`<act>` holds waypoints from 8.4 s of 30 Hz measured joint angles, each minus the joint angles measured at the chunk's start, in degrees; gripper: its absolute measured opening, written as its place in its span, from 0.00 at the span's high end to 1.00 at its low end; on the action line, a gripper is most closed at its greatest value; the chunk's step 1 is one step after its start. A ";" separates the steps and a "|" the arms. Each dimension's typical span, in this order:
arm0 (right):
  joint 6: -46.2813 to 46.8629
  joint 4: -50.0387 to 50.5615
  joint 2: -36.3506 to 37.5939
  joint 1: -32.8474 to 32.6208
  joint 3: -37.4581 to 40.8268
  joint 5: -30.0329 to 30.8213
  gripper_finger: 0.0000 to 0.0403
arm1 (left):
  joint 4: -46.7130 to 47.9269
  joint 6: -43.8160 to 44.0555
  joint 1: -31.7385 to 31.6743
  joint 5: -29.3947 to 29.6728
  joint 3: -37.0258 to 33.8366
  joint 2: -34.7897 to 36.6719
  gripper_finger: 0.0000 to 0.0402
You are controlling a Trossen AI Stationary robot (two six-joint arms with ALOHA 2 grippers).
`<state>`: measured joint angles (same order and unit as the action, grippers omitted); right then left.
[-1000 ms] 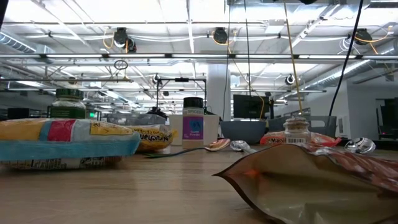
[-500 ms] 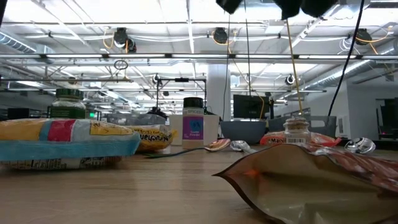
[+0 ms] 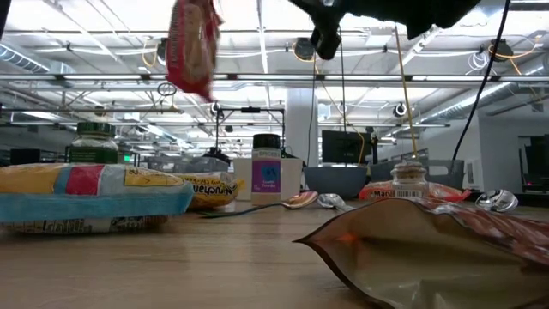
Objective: Pick & Place Food Item
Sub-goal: Put the red noodle pack into the right black bin
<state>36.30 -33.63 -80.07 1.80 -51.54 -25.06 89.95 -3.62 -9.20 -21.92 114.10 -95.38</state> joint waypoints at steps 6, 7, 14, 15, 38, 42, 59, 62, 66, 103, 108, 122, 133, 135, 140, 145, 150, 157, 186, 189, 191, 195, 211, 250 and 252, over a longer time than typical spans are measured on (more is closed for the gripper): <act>-14.29 12.48 0.00 0.00 -3.28 3.39 0.49 | 0.24 -1.45 0.99 4.21 0.01 -1.17 1.00; -16.22 12.62 0.00 0.00 -3.43 4.19 0.49 | 0.06 -1.90 1.12 4.30 0.00 -1.21 1.00; -23.30 13.51 0.04 0.77 -3.59 4.29 0.49 | 0.03 -1.99 2.71 10.15 0.00 -1.01 1.00; -24.39 13.37 0.04 0.80 -3.59 4.29 0.49 | -0.01 -2.09 3.05 10.52 0.00 -1.02 1.00; -36.99 6.58 -2.14 3.78 -3.64 2.97 0.49 | 0.06 -0.75 8.92 8.36 0.02 -1.87 1.00; -35.98 5.98 -5.29 4.65 -5.91 0.69 0.49 | 0.04 -1.14 10.07 7.95 0.02 -2.66 1.00; -33.32 4.97 -17.97 5.70 -15.12 -5.35 0.49 | 0.06 -1.64 11.60 6.72 0.02 -2.92 1.00; -32.98 4.71 -19.35 6.18 -16.12 -5.22 0.49 | 0.09 -1.18 11.57 6.68 0.02 -2.92 1.00; -30.72 2.83 -20.17 7.27 -16.38 -5.27 0.49 | 0.07 -1.21 11.91 5.88 0.02 -2.92 1.00; -24.96 -1.24 -20.04 4.09 -16.33 -8.11 0.79 | -0.17 -0.25 12.18 5.75 0.02 -2.92 0.99; -24.53 -1.24 -20.04 3.98 -16.33 -8.11 0.91 | -0.19 -0.09 12.18 5.78 0.02 -2.90 0.99; -21.45 -1.22 -20.04 3.76 -16.33 -8.04 1.00 | -0.19 3.67 11.13 5.94 0.02 -2.85 0.90; -21.43 4.41 -17.01 3.72 -16.29 -5.27 1.00 | -0.18 7.19 5.27 -2.50 0.04 -2.85 0.65; -22.82 7.43 -15.48 3.81 -16.23 -4.33 1.00 | -0.18 7.16 4.02 -5.86 0.04 -2.85 0.60; -24.39 12.37 -11.37 4.91 -16.25 -1.86 1.00 | -0.74 6.18 1.57 -8.72 0.04 -1.37 0.52; -23.61 16.12 -7.88 6.78 -16.31 -0.40 1.00 | -5.02 5.72 -0.45 -7.96 0.04 3.45 0.50; -23.68 20.00 -3.52 8.57 -16.31 2.94 1.00 | -13.74 6.48 -1.71 -3.57 0.07 9.98 0.50; -23.48 28.75 5.27 12.23 -16.29 8.10 1.00 | -17.50 5.10 -1.72 1.56 0.11 15.45 0.50; -23.32 58.39 18.68 11.96 -26.08 46.16 1.00 | -72.72 14.82 -1.49 -19.39 -54.54 31.81 0.50; -23.37 58.65 17.02 12.20 -26.08 46.94 1.00 | -79.19 19.22 -1.15 -19.14 -59.36 31.79 0.50; -23.74 59.00 15.87 12.71 -26.08 49.35 1.00 | -82.80 21.67 -1.09 -19.05 -61.10 31.75 0.50; -25.70 60.67 14.02 13.70 -26.07 55.06 1.00 | -86.79 23.11 -1.11 -18.35 -61.93 30.71 0.50; -31.91 63.07 13.68 24.15 -24.00 50.62 1.00 | -101.32 22.87 -3.67 5.76 -62.01 30.48 0.50; -21.75 60.50 18.62 30.01 -11.47 60.05 1.00 | -97.26 21.66 -5.72 6.54 -61.96 30.46 0.50; -21.17 60.64 18.62 30.01 -10.78 60.00 1.00 | -97.23 21.70 -5.72 6.54 -61.96 30.46 0.50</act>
<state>15.13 27.00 -61.45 31.81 -62.32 34.94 -7.28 18.08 -14.92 -15.38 52.14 -64.93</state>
